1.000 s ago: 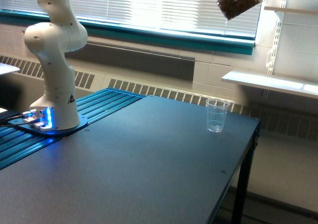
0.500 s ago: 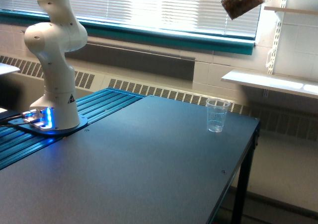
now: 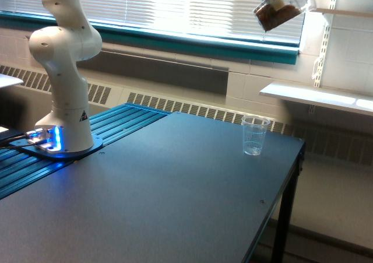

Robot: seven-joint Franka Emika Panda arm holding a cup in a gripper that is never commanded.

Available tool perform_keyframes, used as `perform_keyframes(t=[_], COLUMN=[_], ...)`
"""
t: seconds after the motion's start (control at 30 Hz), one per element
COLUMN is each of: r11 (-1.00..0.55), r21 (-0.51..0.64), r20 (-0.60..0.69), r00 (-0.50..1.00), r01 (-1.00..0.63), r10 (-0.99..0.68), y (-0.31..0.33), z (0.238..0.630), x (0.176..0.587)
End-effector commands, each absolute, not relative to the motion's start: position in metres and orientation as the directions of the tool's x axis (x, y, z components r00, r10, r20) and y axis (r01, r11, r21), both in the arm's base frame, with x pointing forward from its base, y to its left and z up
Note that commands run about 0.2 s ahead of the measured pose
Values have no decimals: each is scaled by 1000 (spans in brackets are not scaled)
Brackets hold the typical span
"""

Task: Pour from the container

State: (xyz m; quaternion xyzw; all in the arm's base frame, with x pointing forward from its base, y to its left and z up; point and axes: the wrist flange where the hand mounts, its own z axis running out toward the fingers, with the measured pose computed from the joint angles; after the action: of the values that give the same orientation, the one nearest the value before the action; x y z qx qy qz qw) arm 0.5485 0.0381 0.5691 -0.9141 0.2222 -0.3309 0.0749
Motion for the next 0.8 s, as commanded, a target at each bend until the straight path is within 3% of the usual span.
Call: perform_keyframes(t=[0.03,0.8], r11=[-921,-973], r21=[-256,-176], r20=[597,545], r00=[702,808], r01=[-294,-150], r10=[-390,-223], y=[60,150], z=[564,489], x=[528,467])
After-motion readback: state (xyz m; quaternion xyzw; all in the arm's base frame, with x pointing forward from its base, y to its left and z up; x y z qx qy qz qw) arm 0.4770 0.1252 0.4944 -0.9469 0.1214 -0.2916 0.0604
